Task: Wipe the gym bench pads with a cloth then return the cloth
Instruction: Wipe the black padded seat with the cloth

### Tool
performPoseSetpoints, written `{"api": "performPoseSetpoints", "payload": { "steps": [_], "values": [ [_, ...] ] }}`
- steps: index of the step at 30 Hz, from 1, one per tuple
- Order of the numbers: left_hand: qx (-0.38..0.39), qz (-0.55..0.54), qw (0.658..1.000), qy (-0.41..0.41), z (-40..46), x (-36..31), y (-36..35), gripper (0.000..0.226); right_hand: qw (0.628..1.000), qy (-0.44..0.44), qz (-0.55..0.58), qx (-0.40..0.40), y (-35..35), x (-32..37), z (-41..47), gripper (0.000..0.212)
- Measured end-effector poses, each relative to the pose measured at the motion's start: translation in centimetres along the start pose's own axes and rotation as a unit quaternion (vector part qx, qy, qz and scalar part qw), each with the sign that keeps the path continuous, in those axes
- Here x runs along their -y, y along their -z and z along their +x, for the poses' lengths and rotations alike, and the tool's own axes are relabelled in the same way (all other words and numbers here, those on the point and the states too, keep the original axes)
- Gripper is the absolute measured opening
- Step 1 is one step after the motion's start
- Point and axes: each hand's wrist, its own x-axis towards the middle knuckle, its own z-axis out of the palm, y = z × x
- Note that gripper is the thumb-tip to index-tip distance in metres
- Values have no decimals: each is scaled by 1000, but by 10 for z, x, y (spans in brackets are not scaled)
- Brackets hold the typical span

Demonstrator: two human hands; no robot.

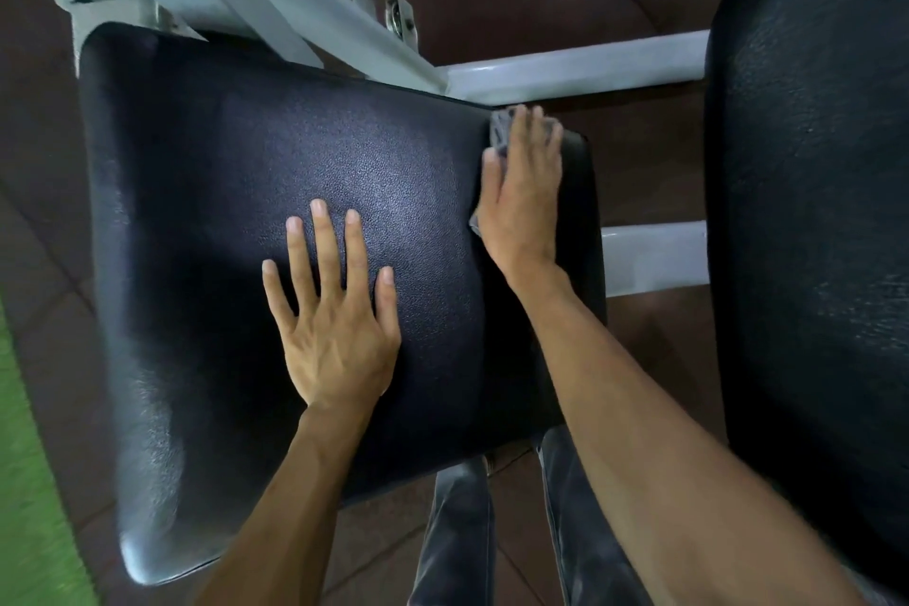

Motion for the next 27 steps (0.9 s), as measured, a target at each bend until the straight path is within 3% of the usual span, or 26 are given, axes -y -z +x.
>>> {"api": "performPoseSetpoints", "payload": {
  "steps": [4,7,15,20,27],
  "values": [
    [5,-6,1000,2,-1,0,1,62,989,120,-24,82,7,-7,-50,57],
    [7,-9,1000,5,-1,1,1,62,981,145,-47,122,23,-35,-84,58],
    [14,-17,1000,8,-1,1,0,62,994,49,-56,82,20,-22,-85,74],
    [10,-4,1000,0,-2,3,-1,61,994,45,-50,82,16,-22,-85,59],
    [47,-46,998,6,-1,1,10,60,994,14,31,108,34,-14,-103,55]
  ]
}}
